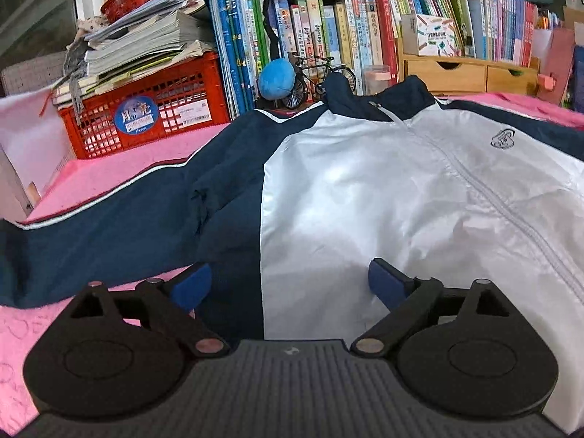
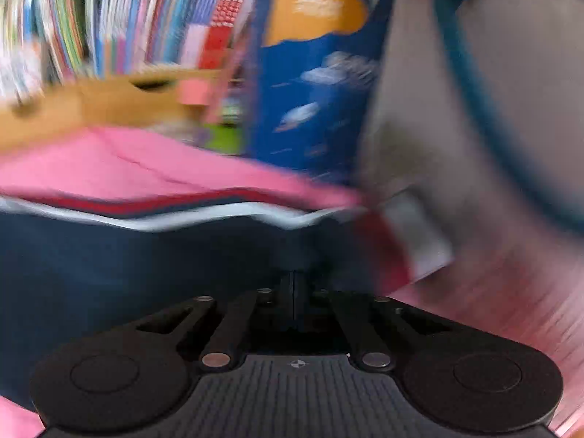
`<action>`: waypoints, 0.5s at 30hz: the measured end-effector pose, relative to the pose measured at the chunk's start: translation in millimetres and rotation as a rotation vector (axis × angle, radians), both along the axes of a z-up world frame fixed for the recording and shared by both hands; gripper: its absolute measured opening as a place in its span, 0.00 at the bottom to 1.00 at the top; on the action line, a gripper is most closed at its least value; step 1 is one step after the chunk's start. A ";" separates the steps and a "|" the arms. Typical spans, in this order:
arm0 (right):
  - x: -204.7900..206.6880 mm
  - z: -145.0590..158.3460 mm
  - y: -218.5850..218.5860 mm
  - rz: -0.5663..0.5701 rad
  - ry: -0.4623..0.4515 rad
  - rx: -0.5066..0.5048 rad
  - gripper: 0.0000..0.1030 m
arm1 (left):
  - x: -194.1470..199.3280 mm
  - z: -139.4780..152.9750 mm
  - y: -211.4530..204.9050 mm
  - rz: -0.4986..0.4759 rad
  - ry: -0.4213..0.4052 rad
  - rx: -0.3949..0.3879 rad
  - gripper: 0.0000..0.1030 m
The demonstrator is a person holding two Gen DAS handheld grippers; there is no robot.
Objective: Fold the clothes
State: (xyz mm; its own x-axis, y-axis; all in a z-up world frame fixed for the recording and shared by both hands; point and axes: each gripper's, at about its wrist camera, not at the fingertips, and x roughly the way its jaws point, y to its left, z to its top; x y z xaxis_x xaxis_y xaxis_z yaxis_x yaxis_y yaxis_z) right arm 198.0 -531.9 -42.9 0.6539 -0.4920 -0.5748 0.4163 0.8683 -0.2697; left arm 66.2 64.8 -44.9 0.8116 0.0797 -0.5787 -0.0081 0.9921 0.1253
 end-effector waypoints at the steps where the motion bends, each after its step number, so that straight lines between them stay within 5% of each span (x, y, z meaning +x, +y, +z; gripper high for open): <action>1: 0.1 3.0 -1.6 -0.019 0.026 -0.030 0.00 | 0.6 0.3 1.6 0.002 0.003 -0.011 0.93; 3: -6.1 10.8 9.1 -0.025 -0.006 -0.043 0.05 | 1.8 0.9 4.6 0.006 0.008 -0.031 0.93; 5: -14.7 14.3 43.0 0.018 -0.056 -0.111 0.22 | 1.2 0.9 3.7 0.006 0.006 -0.025 0.94; 10: -28.2 21.7 133.3 0.330 -0.150 0.042 0.33 | -0.2 1.0 1.6 0.006 -0.001 -0.010 0.94; 15: -37.7 15.5 192.4 0.577 -0.106 0.184 0.53 | -1.4 1.1 1.0 0.005 -0.008 -0.003 0.94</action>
